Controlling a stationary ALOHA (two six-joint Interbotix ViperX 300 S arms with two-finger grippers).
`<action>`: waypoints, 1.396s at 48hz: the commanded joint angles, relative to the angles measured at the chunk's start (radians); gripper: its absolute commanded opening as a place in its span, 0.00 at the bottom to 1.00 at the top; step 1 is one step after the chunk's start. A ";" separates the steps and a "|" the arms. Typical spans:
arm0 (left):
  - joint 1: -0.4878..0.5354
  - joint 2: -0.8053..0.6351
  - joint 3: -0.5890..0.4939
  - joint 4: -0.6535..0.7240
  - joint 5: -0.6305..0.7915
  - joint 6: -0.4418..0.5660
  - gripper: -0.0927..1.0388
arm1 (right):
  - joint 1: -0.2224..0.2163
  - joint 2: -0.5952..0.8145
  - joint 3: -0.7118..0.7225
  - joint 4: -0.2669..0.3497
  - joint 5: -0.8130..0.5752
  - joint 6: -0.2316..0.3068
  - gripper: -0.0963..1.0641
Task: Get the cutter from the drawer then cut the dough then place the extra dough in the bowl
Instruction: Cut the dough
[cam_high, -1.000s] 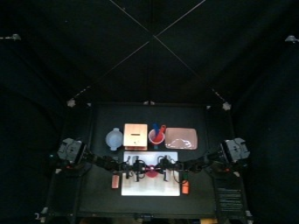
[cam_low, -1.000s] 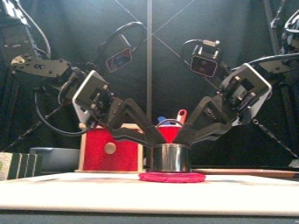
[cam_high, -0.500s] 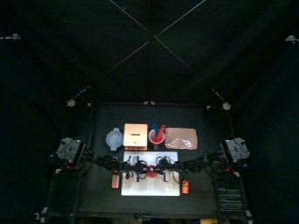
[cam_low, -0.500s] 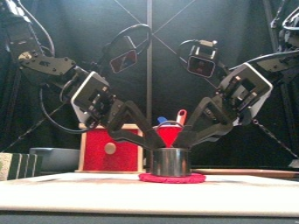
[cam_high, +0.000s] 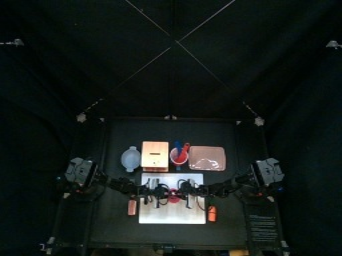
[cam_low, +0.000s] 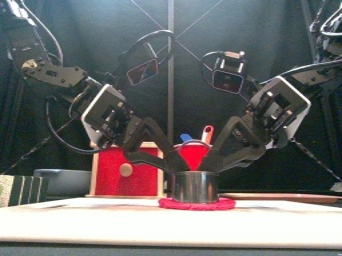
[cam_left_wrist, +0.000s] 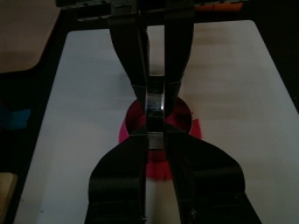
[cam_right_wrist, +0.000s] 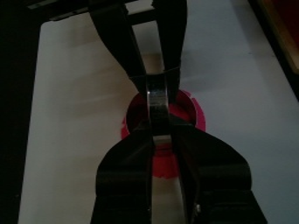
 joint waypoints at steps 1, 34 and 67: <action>-0.041 0.054 -0.011 -0.015 -0.037 -0.008 0.53 | 0.017 0.035 0.011 0.006 -0.008 0.015 0.42; -0.074 0.100 -0.011 -0.043 0.055 -0.008 0.51 | 0.021 0.080 -0.003 0.038 -0.026 0.011 0.42; -0.107 0.114 -0.041 -0.055 0.195 -0.008 0.51 | 0.023 0.101 -0.017 -0.006 0.032 0.005 0.41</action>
